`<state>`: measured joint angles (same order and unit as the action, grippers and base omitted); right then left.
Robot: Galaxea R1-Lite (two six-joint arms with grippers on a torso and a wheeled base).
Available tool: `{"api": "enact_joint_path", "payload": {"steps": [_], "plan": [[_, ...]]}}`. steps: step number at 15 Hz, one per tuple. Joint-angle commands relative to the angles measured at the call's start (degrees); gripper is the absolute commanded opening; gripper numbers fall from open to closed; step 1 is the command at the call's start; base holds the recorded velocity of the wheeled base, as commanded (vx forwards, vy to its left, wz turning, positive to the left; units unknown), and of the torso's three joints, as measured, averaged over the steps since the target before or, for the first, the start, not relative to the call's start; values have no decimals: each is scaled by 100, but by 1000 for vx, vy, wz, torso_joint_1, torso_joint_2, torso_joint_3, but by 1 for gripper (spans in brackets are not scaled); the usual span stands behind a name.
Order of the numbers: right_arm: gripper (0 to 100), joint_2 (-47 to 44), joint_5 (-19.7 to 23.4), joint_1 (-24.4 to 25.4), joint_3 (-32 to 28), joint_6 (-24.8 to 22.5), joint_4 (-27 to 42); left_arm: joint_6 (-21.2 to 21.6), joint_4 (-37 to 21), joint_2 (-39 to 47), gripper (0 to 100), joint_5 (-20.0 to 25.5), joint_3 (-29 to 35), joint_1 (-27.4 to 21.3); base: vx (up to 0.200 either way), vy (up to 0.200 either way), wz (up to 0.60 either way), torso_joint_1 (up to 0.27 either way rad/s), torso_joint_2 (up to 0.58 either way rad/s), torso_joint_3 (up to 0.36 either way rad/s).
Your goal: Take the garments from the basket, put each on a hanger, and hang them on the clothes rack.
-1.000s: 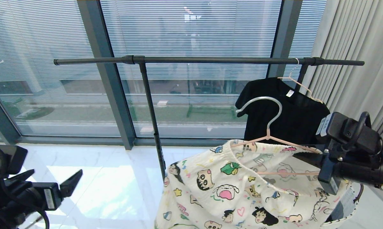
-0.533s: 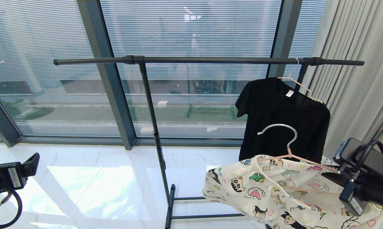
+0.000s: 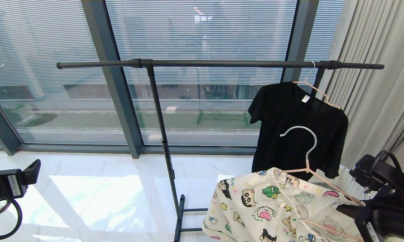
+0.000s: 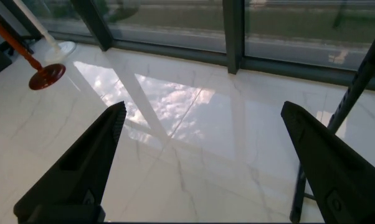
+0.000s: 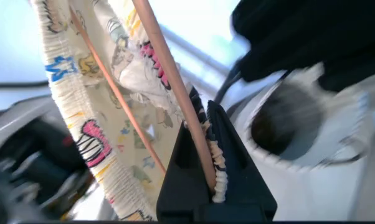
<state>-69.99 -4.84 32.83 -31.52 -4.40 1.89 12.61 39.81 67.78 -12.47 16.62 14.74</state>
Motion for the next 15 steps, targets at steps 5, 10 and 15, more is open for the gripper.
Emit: {"api": "enact_joint_path", "payload": {"steps": [5, 10, 15], "plan": [[0, -1931, -1467, 1173, -1356, 2365, 119, 67, 9, -10, 100, -1, 8, -270, 0, 0, 0, 0, 0, 0], [0, -2256, -2293, 1024, -2095, 2620, 92, 242, 53, -63, 100, -1, 8, -648, 0, 0, 0, 0, 0, 0], [0, -2204, -2487, 382, -2877, 2374, 101, 251, 53, -169, 100, 8, -18, -1518, 160, 0, 0, -4, -1, 5]]}}
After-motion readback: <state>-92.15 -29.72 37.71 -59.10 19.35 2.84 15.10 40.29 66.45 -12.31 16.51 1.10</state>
